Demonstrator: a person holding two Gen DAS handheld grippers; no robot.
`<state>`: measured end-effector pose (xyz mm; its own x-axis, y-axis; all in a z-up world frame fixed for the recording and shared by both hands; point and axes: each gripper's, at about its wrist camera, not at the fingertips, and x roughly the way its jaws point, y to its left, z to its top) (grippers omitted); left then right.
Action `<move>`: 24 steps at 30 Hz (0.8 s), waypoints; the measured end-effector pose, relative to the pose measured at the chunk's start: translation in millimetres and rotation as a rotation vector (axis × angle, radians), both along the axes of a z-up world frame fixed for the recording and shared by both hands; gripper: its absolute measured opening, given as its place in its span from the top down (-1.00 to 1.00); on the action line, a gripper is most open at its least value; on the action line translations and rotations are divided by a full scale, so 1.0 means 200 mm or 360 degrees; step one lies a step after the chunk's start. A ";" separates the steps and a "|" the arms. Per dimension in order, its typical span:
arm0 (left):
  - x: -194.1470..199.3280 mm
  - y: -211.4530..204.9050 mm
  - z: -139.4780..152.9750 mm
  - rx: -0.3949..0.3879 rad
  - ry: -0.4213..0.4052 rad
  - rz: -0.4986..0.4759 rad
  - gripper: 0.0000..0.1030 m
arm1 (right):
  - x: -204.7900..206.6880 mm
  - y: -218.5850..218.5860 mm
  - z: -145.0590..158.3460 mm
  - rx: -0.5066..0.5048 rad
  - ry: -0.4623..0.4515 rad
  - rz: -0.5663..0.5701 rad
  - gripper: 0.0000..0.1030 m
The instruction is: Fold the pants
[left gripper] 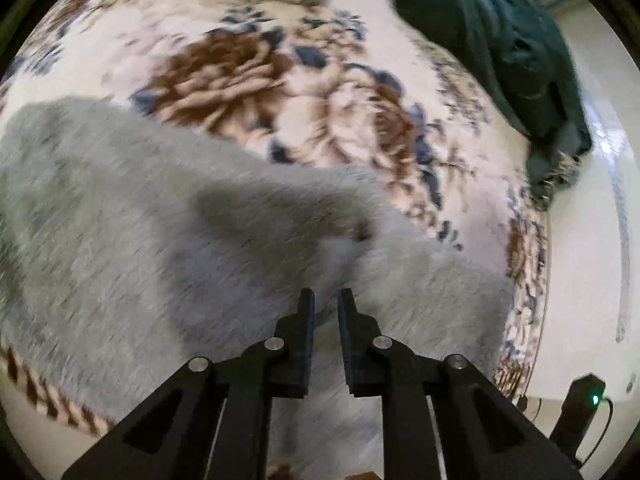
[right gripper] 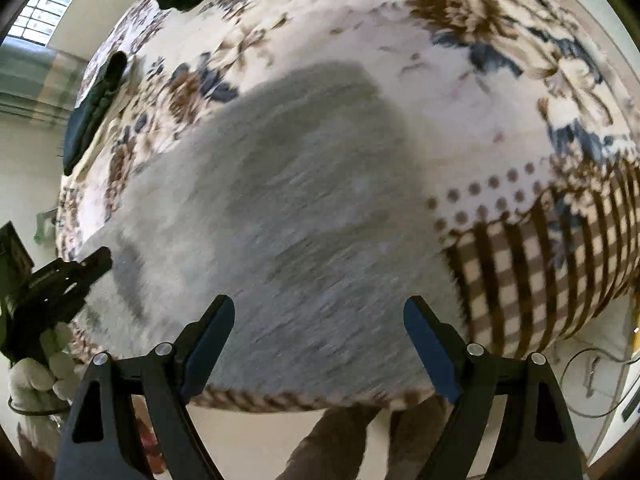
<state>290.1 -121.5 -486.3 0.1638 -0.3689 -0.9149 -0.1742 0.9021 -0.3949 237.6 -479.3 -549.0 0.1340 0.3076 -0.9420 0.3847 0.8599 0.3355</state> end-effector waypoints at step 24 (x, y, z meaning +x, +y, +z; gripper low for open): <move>-0.42 -0.02 -0.02 0.0012 0.0122 0.0083 0.90 | -0.09 0.12 -0.09 0.0120 0.0117 -0.0014 -0.72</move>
<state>205.4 -124.8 -491.0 0.1118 -0.3547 -0.9283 -0.2503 0.8940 -0.3717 218.8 -454.4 -567.2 0.0686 0.3771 -0.9236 0.4182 0.8297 0.3698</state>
